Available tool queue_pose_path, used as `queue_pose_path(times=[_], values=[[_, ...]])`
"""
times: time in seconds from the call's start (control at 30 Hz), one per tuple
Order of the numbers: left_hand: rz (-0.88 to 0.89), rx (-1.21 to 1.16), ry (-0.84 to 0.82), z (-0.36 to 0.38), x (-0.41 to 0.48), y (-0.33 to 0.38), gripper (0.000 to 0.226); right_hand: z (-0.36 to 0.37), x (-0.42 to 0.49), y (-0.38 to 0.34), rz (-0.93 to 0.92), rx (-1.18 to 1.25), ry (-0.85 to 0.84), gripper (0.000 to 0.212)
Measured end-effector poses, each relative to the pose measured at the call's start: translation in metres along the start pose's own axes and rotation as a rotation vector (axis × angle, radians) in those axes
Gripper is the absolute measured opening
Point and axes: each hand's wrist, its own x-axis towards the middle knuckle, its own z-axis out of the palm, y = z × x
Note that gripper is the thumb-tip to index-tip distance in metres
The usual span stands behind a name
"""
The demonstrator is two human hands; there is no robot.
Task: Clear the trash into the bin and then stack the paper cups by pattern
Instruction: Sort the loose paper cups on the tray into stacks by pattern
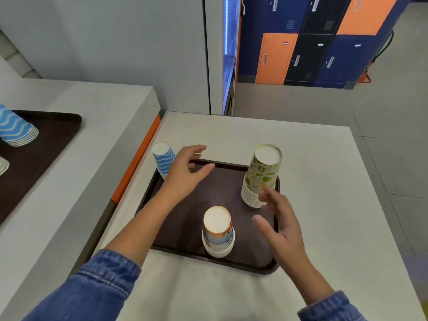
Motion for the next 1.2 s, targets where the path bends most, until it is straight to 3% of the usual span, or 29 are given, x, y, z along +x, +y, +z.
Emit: queue_pose_path(times=[0.17,0.3,0.4,0.57,0.63,0.77,0.87,0.93,1.1,1.2], values=[[-0.102,-0.141,0.282,-0.047,-0.026,-0.04,0.027,0.035,-0.009,0.009,0.005,-0.005,-0.224,0.085],[-0.147,-0.151,0.358,-0.062,-0.04,-0.056,0.021,0.064,-0.007,0.018,-0.025,-0.063,-0.225,0.069],[-0.136,-0.175,0.288,-0.066,-0.052,-0.056,0.027,0.084,0.002,0.021,-0.002,-0.037,-0.233,0.064],[-0.085,-0.043,-0.168,-0.081,-0.069,-0.066,0.075,0.128,0.036,0.013,0.011,-0.018,-0.308,0.066],[-0.071,0.013,-0.246,-0.085,-0.072,-0.075,0.086,0.143,0.049,0.011,0.022,-0.019,-0.359,0.07],[-0.111,-0.095,-0.186,-0.077,-0.071,-0.085,0.096,0.141,0.068,0.005,0.084,-0.009,-0.46,0.087],[-0.166,-0.233,-0.135,-0.059,-0.062,-0.087,0.092,0.129,0.092,-0.004,0.122,0.151,-0.348,0.066],[-0.18,-0.22,-0.087,-0.048,-0.057,-0.086,0.078,0.139,0.12,-0.003,0.147,0.135,-0.295,0.054],[-0.264,-0.211,0.064,-0.05,-0.055,-0.101,0.068,0.192,0.176,0.028,0.205,-0.194,-0.506,0.096],[-0.305,-0.234,0.079,-0.057,-0.054,-0.113,0.066,0.215,0.188,0.042,0.21,-0.183,-0.566,0.095]])
